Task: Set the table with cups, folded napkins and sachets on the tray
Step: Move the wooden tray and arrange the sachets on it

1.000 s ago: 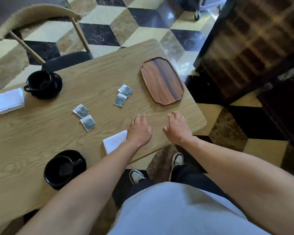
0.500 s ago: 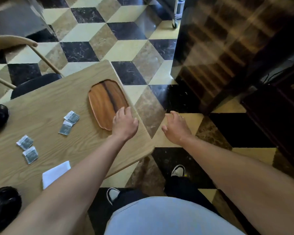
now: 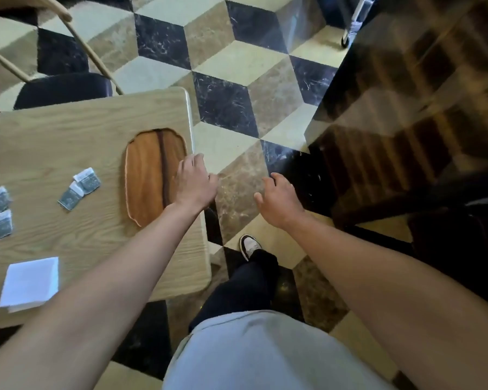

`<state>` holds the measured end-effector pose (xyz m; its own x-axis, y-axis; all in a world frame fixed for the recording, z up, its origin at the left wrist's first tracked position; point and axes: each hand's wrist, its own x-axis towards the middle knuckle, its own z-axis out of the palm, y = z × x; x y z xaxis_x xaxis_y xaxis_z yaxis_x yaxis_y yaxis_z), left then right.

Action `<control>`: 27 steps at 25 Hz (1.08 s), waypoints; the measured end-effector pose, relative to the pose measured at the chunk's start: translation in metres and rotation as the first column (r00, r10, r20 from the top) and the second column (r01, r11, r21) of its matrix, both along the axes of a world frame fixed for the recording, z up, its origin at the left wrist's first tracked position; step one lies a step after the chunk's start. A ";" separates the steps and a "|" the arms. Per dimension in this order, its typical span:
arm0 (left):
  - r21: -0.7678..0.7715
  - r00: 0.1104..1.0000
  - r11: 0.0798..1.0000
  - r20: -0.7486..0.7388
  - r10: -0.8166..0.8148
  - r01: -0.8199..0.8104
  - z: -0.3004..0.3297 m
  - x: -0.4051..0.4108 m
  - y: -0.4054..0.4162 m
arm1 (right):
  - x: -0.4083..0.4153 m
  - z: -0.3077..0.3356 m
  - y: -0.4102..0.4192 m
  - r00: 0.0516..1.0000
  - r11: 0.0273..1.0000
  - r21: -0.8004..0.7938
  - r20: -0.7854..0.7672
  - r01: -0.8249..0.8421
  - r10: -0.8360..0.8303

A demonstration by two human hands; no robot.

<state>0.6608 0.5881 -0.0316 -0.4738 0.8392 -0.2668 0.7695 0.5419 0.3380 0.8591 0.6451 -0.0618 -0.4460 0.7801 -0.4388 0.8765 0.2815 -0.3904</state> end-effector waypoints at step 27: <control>-0.104 0.108 0.097 -0.114 0.988 -0.990 0.021 -0.058 -0.021 | -0.370 -0.005 0.119 0.047 0.044 0.097 0.026 -0.994 0.999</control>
<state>0.6026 0.5668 -0.0103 -0.8577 -0.4198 -0.2969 -0.4839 0.8542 0.1902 0.4891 0.7638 -0.0667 -0.8385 -0.3978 -0.3724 -0.2762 0.8994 -0.3387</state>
